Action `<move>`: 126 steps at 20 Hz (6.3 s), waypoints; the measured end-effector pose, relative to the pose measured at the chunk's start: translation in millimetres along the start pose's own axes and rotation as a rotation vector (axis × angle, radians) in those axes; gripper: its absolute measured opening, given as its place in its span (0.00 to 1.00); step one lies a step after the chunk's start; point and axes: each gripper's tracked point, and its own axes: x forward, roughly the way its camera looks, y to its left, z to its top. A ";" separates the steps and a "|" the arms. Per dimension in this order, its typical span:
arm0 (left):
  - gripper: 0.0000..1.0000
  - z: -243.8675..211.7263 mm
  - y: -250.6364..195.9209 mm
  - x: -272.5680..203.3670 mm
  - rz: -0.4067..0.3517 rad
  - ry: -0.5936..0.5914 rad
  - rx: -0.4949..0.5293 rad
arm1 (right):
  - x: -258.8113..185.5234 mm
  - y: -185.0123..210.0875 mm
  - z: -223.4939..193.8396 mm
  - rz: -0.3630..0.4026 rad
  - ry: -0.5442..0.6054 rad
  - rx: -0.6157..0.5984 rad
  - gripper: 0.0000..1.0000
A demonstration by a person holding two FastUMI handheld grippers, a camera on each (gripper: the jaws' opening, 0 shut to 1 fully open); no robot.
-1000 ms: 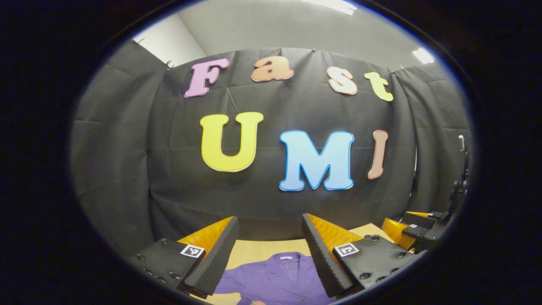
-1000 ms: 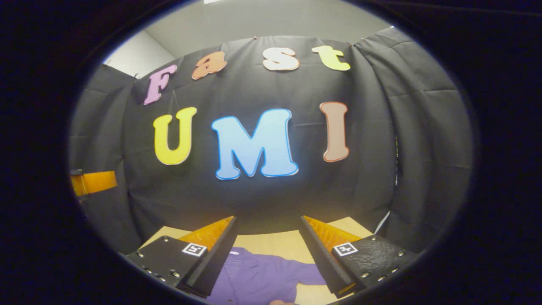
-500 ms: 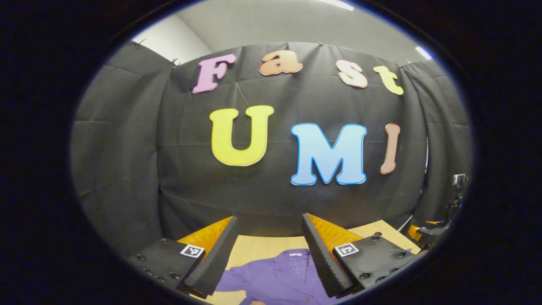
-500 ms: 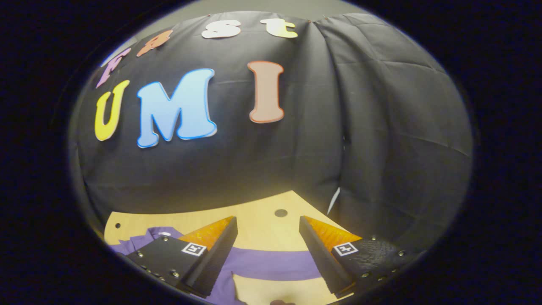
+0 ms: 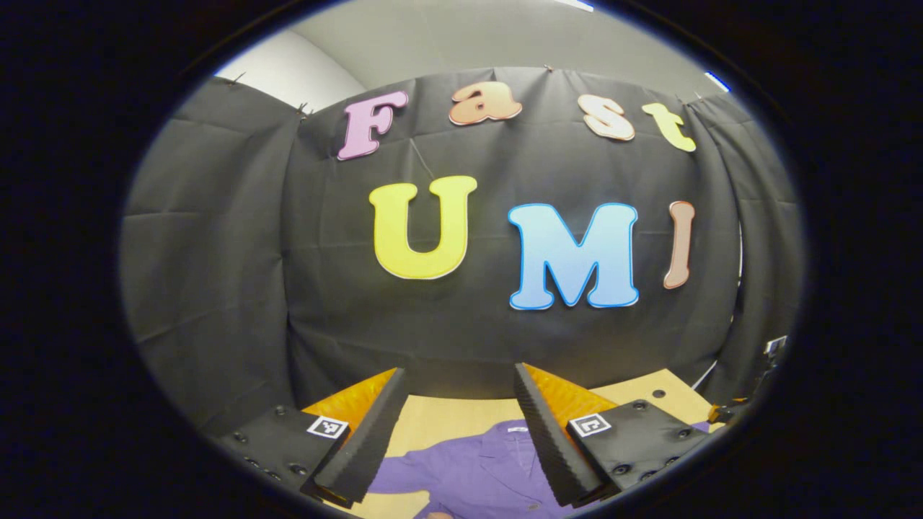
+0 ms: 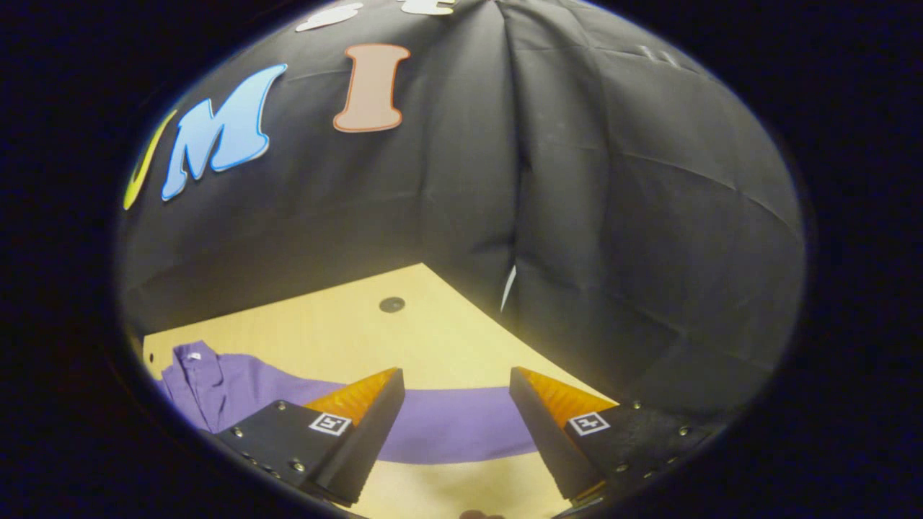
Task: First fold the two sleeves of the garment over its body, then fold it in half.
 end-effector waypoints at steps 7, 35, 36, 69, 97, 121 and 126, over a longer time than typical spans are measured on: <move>0.93 -4.0 6.0 -10.5 0.037 0.019 0.010 | 43.7 -30.9 -61.1 -0.061 0.185 0.075 0.94; 0.93 -39.1 32.6 -26.9 0.089 0.091 -0.018 | 69.6 -20.2 -100.7 -0.050 0.478 0.570 0.01; 0.93 -40.6 36.6 -28.1 0.095 0.095 -0.014 | 70.1 -20.9 -97.5 -0.043 0.464 0.591 0.01; 0.93 -91.2 236.7 -126.6 0.302 0.150 -0.120 | -140.8 485.3 -126.0 0.780 0.606 0.122 0.01; 0.94 -329.3 360.4 -43.2 0.341 0.420 -0.121 | -221.8 501.1 -156.2 0.873 0.499 -0.220 0.77; 0.49 -518.9 384.5 28.3 0.379 0.686 -0.220 | -199.7 439.5 -144.0 0.764 0.514 -0.094 0.77; 0.08 -515.0 385.7 25.7 0.423 0.729 -0.156 | -198.7 426.5 -143.3 0.770 0.517 -0.096 0.77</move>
